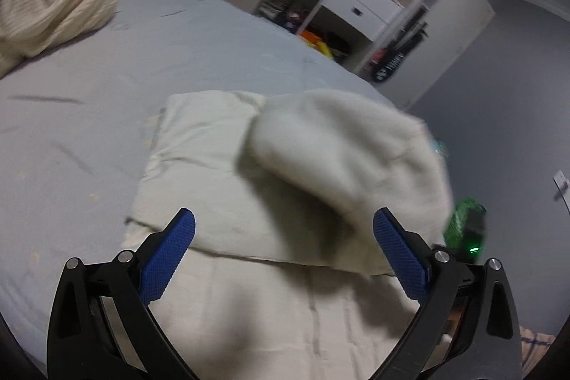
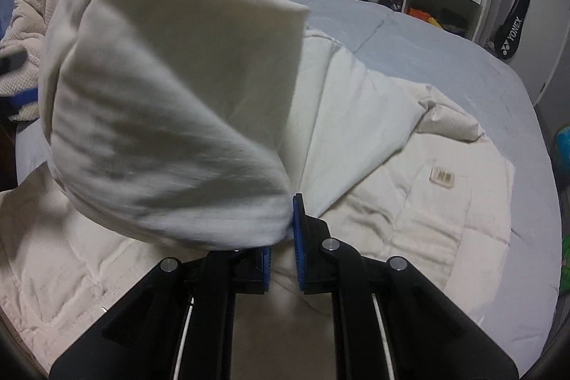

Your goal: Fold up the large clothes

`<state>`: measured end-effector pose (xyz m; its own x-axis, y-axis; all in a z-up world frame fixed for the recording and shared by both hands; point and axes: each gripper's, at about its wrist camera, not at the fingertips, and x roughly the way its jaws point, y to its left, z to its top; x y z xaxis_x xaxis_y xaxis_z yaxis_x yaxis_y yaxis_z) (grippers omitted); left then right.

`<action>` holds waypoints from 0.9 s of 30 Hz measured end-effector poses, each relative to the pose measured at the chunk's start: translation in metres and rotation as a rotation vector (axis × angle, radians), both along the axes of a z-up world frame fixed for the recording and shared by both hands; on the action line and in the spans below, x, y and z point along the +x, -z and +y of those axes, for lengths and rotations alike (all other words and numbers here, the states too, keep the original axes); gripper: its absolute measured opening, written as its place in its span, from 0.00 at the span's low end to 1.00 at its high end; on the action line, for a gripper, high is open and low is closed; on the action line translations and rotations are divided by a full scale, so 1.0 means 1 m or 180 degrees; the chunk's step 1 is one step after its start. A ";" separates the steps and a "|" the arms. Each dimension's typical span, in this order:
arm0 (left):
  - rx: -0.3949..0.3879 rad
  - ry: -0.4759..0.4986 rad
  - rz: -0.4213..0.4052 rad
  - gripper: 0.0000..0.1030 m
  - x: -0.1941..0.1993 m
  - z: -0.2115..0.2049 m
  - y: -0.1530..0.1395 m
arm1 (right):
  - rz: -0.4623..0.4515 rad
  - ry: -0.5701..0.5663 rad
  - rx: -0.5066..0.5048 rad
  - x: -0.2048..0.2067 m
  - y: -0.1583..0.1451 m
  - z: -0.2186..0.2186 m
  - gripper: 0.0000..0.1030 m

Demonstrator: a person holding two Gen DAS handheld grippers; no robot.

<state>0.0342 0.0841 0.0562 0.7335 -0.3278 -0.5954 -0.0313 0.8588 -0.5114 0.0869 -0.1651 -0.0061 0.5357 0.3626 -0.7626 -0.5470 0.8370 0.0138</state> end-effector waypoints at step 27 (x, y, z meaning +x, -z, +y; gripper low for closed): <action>-0.0528 0.0248 0.0551 0.23 0.061 -0.038 0.019 | 0.1120 0.0785 0.1956 -0.041 0.009 -0.063 0.44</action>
<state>0.0953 0.0460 0.0377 0.5939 -0.4831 -0.6434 -0.0676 0.7669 -0.6382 0.0458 -0.2286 -0.0151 0.4183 0.6793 -0.6029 -0.2213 0.7200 0.6577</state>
